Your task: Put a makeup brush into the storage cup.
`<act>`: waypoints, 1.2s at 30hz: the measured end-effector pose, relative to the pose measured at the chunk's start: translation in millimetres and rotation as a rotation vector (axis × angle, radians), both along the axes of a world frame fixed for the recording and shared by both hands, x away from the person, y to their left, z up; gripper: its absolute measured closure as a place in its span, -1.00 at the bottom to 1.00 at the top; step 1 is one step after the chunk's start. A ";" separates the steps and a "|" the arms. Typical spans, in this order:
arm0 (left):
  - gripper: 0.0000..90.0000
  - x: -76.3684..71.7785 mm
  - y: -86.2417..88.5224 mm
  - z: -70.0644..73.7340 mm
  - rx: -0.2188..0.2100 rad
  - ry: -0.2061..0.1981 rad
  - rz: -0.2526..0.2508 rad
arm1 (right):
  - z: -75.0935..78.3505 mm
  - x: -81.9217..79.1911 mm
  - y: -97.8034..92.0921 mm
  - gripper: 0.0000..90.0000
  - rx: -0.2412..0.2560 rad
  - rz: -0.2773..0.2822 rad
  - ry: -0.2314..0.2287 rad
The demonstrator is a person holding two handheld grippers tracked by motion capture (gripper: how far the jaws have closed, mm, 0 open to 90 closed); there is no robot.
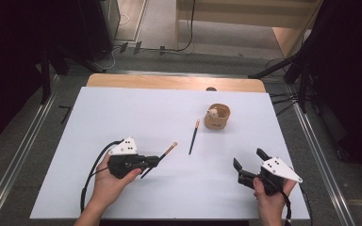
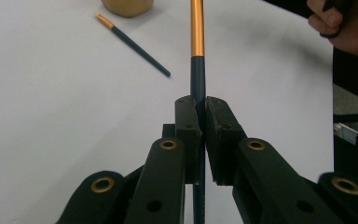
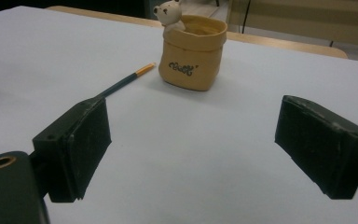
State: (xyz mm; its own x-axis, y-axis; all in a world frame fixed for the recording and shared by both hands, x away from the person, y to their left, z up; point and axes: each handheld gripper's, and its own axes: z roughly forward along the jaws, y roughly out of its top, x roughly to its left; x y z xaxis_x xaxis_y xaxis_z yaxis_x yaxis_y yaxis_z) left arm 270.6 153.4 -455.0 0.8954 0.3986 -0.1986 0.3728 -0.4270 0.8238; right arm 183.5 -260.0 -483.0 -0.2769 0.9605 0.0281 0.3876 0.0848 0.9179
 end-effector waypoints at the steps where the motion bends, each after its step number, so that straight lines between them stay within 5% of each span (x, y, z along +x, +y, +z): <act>1: 0.89 -2.2 3.2 0.2 -0.045 -0.005 0.011 | 3.7 -1.3 3.4 -0.76 -0.010 0.003 -0.007; 17: 0.89 -3.4 21.3 7.5 -0.205 -0.057 0.096 | 27.9 3.4 28.9 -0.74 0.064 0.038 -0.007; 36: 0.89 -5.7 22.5 9.1 -0.274 -0.088 0.116 | 43.8 15.9 80.5 -0.70 0.084 0.142 -0.005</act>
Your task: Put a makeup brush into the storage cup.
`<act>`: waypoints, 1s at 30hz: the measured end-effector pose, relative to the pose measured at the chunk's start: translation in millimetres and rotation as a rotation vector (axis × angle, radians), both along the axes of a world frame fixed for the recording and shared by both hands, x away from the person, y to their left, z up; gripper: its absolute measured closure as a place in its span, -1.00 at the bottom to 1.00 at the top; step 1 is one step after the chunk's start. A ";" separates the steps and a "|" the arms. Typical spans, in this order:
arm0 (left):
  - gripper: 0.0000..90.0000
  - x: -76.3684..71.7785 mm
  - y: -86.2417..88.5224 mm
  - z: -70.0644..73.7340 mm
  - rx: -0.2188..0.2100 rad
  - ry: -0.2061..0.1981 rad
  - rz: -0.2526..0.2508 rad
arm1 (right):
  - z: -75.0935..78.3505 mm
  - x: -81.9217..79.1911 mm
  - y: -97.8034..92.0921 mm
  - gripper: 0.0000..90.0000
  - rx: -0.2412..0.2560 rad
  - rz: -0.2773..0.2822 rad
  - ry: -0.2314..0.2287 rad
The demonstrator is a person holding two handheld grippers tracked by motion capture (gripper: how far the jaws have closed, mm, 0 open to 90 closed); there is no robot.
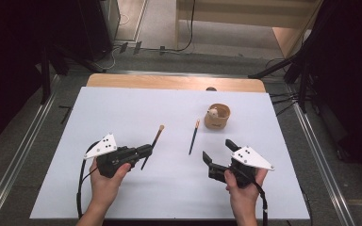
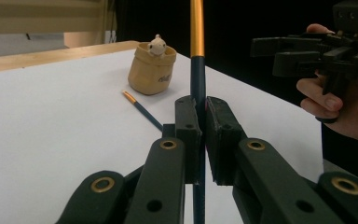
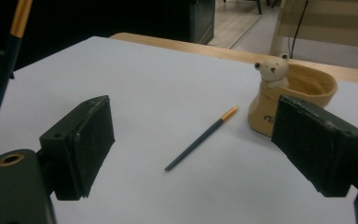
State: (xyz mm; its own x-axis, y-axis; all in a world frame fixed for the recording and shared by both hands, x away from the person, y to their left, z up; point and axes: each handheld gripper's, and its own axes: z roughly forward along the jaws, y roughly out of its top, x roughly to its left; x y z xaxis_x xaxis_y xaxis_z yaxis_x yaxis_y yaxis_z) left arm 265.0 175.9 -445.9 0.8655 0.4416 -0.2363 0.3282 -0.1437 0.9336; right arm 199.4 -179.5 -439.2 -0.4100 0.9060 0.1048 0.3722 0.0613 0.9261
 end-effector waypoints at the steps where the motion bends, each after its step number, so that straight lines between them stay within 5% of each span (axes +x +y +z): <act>1: 0.89 0.2 -0.5 -0.4 0.001 0.002 -0.003 | 0.0 0.0 0.0 -0.70 0.000 0.000 0.000; 19: 0.89 -1.8 -4.6 -1.7 0.000 -0.001 -0.010 | 16.9 6.3 54.4 -0.70 0.042 0.092 -0.011; 30: 0.89 -4.0 -6.9 -1.1 -0.015 -0.004 -0.013 | 23.1 10.9 78.1 -0.69 0.162 0.142 0.010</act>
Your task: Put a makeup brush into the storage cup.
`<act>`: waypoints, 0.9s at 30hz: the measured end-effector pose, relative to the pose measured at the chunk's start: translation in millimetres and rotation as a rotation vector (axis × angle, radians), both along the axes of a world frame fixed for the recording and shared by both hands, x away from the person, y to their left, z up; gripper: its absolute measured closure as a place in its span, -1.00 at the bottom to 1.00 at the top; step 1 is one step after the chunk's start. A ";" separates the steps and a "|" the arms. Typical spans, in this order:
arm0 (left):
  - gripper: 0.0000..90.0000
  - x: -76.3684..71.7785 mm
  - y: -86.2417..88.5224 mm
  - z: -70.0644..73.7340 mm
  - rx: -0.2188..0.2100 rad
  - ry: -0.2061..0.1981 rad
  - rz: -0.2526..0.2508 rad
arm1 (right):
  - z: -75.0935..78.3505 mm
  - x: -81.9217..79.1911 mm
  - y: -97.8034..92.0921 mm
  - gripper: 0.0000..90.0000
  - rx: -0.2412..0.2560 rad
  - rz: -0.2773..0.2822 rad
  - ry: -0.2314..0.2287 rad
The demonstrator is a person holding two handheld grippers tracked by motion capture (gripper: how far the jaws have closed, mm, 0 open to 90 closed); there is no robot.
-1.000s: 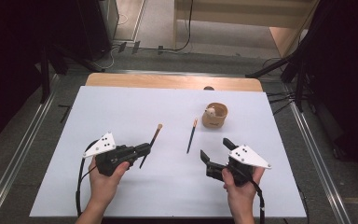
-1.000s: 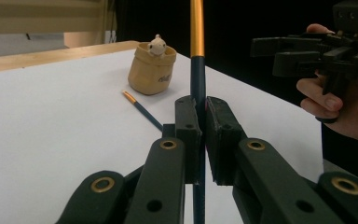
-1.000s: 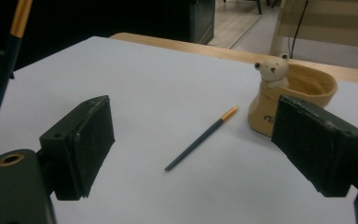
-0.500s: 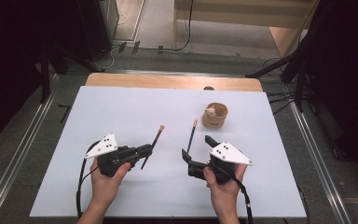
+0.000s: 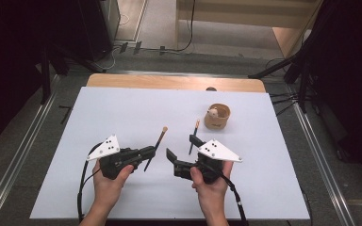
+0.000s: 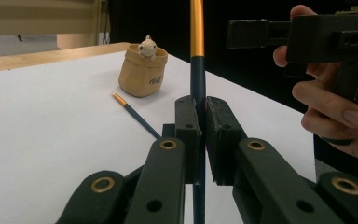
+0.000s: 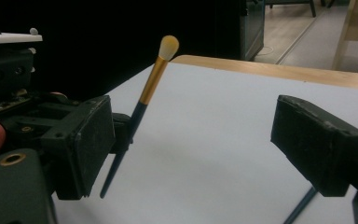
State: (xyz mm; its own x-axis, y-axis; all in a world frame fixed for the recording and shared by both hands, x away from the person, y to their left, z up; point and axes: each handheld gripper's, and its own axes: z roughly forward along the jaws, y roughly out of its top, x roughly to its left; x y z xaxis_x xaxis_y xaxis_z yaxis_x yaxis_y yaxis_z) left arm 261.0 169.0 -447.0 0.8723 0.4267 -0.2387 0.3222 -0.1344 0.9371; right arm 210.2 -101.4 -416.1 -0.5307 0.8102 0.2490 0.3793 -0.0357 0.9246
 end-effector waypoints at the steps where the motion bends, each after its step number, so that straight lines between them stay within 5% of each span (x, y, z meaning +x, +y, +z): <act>1: 0.89 0.0 -0.2 0.0 -0.001 -0.002 -0.002 | 0.0 0.0 0.0 -0.69 0.000 0.000 0.000; 14: 0.89 -2.8 -3.3 -0.4 -0.003 -0.012 -0.008 | -2.6 8.6 20.5 -0.32 0.102 -0.017 0.079; 27: 0.89 -5.3 -5.4 -0.2 -0.013 -0.030 -0.021 | -5.7 10.8 26.8 0.12 0.209 -0.016 0.106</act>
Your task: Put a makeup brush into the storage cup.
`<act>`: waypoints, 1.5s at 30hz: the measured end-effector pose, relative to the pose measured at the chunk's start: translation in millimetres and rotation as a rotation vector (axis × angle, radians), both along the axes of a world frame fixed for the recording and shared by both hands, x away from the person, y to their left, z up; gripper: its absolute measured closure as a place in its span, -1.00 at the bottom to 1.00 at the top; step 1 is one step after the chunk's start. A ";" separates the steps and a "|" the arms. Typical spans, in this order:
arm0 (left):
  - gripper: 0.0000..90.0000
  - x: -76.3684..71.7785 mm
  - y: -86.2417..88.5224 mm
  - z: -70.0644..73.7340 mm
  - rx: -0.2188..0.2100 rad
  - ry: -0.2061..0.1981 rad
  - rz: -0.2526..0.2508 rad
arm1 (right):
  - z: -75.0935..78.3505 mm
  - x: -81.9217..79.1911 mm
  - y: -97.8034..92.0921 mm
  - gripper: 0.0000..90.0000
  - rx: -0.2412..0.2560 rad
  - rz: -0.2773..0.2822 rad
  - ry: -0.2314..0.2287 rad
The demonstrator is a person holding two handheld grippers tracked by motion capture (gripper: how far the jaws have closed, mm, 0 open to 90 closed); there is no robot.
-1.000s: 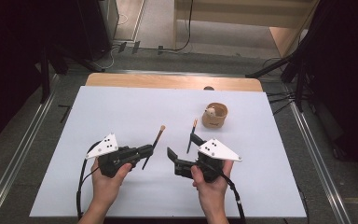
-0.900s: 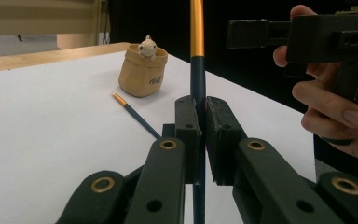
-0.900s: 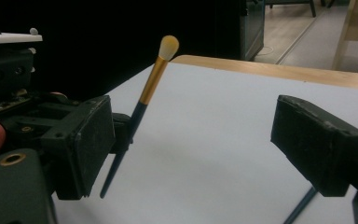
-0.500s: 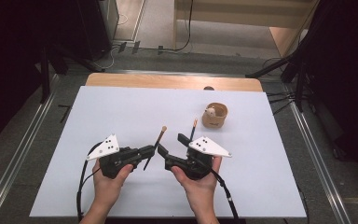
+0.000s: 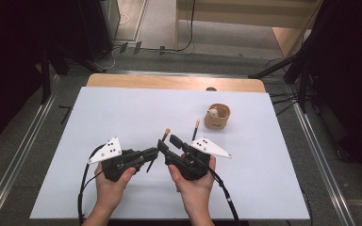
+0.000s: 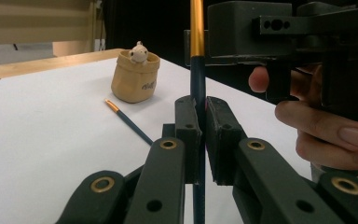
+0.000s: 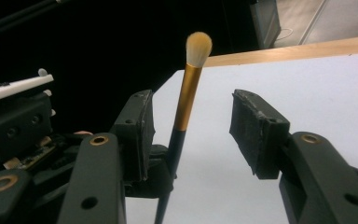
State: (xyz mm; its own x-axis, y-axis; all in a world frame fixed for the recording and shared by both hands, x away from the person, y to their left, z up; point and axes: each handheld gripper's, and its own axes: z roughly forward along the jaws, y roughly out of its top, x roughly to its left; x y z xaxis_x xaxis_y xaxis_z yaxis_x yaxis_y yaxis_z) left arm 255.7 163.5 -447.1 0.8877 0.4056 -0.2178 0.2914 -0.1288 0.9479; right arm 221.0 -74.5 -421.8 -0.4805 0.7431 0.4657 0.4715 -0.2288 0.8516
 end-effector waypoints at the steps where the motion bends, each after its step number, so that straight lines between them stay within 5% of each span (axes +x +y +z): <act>1: 0.89 -0.3 -0.2 0.1 -0.003 -0.003 0.000 | -0.3 0.4 0.3 0.15 0.007 0.000 0.004; 14: 0.89 -1.9 -2.5 -0.2 -0.007 -0.008 -0.010 | -5.7 6.0 4.0 0.53 0.092 0.019 0.038; 42: 0.88 -1.7 -5.6 -3.1 -0.017 0.004 -0.022 | -9.0 7.4 5.4 0.88 0.112 0.038 0.049; 43: 0.79 -2.3 -5.2 -3.6 -0.028 0.000 -0.020 | -9.1 7.5 5.2 0.88 0.110 0.038 0.047; 45: 0.27 -3.7 -4.8 -3.9 -0.044 -0.004 0.003 | -8.9 7.5 4.5 0.88 0.101 0.031 0.038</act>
State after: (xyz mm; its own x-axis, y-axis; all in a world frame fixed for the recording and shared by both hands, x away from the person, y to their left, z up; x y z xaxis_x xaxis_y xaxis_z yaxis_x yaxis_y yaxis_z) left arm 252.0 158.8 -451.0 0.8874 0.3983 -0.2323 0.2882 -0.0859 0.9537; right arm 228.5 -70.0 -430.7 -0.4834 0.6762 0.5560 0.5112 -0.2975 0.8063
